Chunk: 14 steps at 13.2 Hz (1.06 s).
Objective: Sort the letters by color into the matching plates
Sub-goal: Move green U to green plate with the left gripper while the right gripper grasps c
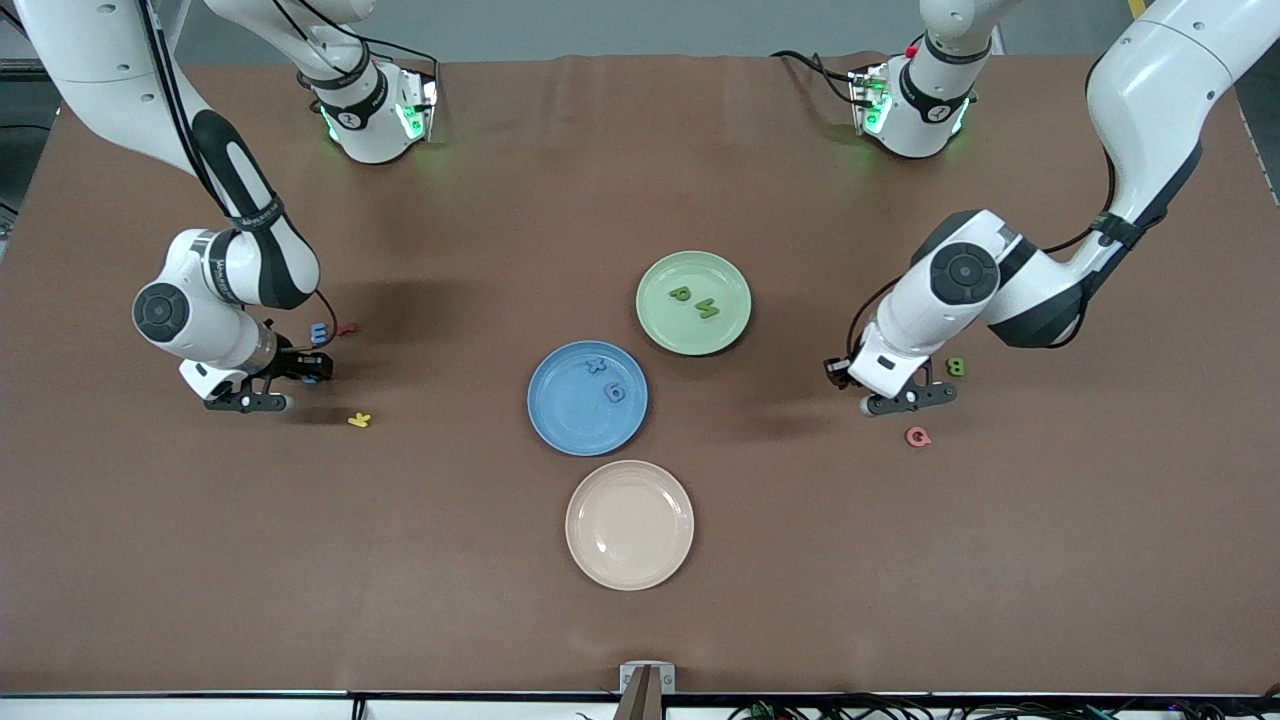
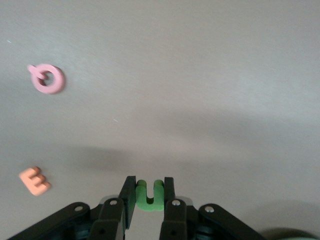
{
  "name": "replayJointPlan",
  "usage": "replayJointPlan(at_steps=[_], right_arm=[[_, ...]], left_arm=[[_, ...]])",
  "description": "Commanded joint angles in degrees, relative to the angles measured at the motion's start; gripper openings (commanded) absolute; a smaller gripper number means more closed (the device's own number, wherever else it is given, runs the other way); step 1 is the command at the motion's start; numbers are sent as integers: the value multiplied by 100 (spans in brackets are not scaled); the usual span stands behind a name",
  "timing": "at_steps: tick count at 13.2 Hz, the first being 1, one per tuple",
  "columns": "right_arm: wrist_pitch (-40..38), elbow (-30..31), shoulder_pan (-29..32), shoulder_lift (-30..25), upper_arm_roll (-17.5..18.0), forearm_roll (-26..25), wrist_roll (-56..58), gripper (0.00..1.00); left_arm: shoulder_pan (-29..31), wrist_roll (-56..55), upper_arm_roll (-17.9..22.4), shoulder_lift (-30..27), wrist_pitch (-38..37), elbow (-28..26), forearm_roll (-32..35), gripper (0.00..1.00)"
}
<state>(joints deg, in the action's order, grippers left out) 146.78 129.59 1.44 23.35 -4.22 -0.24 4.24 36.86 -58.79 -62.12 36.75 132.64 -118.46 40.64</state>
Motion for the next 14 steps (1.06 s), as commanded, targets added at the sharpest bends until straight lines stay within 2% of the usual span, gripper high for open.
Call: replayJointPlan(at_steps=[1, 4, 7, 10, 12, 14], right_arm=[[43, 84, 129, -50, 88, -73, 16, 43], [70, 76, 129, -50, 88, -64, 7, 27], [-44, 76, 94, -155, 115, -46, -63, 21], [-895, -117, -370, -629, 124, -37, -825, 21], [-1300, -284, -723, -832, 123, -46, -1362, 20], [-1695, -705, -1187, -780, 123, -37, -1985, 20]], left_arm=[[-397, -596, -99, -98, -98, -11, -48, 0], [-1012, -1448, -90, -80, -98, 68, -56, 0], [-1540, -2214, -72, 25, -98, 147, -47, 0], [-1935, -2636, 6, 157, -98, 112, -47, 0], [-2356, -2883, 260, 175, -89, 130, -39, 0], [-2796, -3111, 559, 183, -19, 147, -39, 1]])
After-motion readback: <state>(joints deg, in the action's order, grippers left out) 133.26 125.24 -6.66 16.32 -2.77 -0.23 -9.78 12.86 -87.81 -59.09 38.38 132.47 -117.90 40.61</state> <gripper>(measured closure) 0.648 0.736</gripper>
